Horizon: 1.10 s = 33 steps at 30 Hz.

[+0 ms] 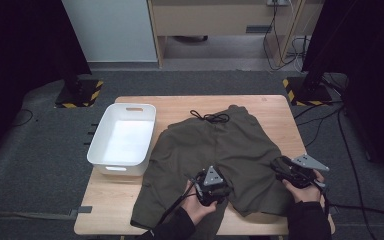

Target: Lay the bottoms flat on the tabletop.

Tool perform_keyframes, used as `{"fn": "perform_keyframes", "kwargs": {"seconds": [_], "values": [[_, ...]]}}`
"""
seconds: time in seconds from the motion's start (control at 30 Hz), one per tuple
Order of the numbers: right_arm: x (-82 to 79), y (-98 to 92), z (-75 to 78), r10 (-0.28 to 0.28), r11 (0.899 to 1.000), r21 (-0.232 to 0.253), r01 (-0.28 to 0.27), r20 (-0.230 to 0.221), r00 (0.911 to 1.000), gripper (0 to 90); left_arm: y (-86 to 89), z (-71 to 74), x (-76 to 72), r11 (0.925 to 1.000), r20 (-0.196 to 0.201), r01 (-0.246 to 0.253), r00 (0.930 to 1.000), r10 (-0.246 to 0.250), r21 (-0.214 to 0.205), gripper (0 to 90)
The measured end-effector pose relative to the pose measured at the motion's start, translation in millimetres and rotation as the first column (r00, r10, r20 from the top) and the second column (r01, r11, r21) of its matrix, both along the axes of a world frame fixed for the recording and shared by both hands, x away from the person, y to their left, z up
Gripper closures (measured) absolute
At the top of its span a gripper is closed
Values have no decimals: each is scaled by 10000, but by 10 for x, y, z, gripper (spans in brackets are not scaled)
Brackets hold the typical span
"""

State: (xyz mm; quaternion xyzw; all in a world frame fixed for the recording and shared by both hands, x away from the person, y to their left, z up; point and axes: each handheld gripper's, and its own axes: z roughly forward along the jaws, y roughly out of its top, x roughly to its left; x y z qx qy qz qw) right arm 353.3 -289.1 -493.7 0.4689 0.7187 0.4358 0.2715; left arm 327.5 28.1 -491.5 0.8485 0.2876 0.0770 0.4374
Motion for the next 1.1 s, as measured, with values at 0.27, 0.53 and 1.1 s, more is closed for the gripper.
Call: {"fn": "perform_keyframes", "kwargs": {"seconds": [0.27, 0.53, 1.1], "values": [[-330, 279, -5, 1455, 9888, 386, -1441, -344, 9888, 340, 530, -44, 41, 9910, 762, -980, 9929, 912, 910, 490], [-512, 642, -156, 2719, 9621, 67, -2726, -985, 9573, 302, 941, -292, 125, 9692, 711, -1973, 9795, 1886, 1475, 430], [-154, 701, -190, 2678, 9619, -216, -2726, -1267, 9551, 900, 1006, -422, 384, 9502, 1146, -2705, 9602, 2547, 1547, 442]]}}
